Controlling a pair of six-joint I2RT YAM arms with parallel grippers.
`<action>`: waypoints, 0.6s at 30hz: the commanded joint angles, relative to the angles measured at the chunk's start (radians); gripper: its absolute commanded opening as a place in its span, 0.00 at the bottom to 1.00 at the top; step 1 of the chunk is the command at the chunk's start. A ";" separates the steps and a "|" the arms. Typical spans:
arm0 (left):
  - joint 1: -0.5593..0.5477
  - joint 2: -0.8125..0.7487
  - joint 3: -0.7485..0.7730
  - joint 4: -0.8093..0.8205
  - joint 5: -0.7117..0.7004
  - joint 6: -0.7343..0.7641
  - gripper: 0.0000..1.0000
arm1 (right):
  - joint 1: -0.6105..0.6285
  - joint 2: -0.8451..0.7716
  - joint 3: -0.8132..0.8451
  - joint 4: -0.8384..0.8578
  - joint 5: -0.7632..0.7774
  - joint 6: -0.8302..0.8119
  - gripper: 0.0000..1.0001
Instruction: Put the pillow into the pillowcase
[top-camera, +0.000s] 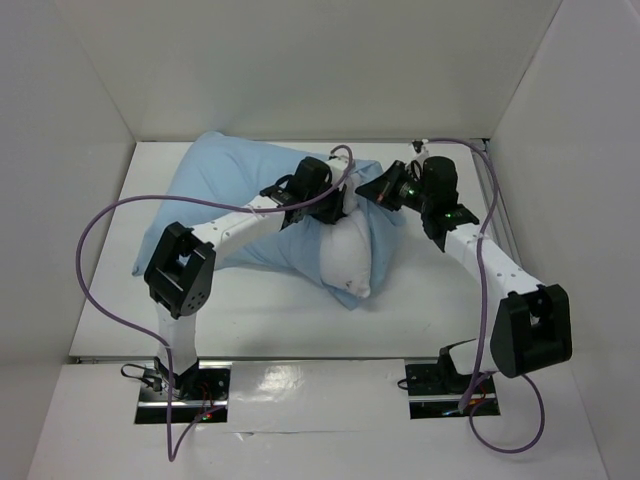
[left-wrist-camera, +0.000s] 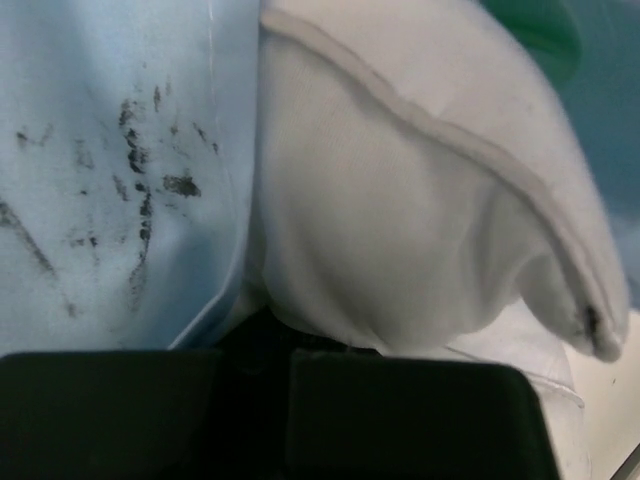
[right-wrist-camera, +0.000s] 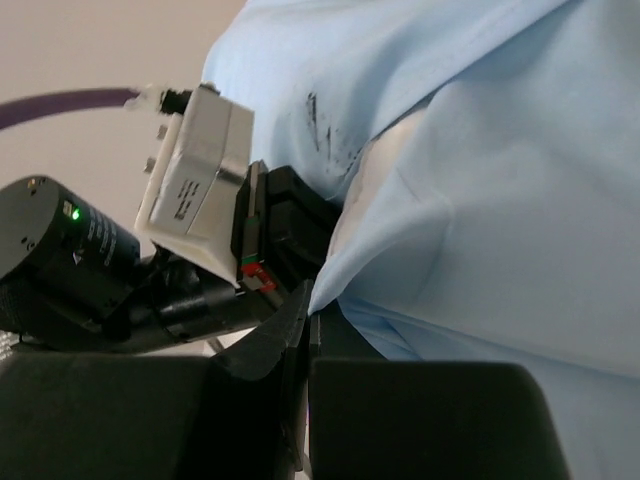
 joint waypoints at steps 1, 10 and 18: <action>0.011 0.219 -0.167 -0.492 -0.057 0.022 0.00 | 0.072 -0.175 0.249 0.628 -0.221 0.088 0.00; 0.011 0.248 -0.089 -0.503 -0.047 0.032 0.00 | 0.156 -0.195 0.292 0.470 -0.297 -0.034 0.00; 0.020 0.222 -0.133 -0.492 -0.026 0.021 0.00 | 0.166 -0.204 0.357 0.363 -0.268 -0.131 0.00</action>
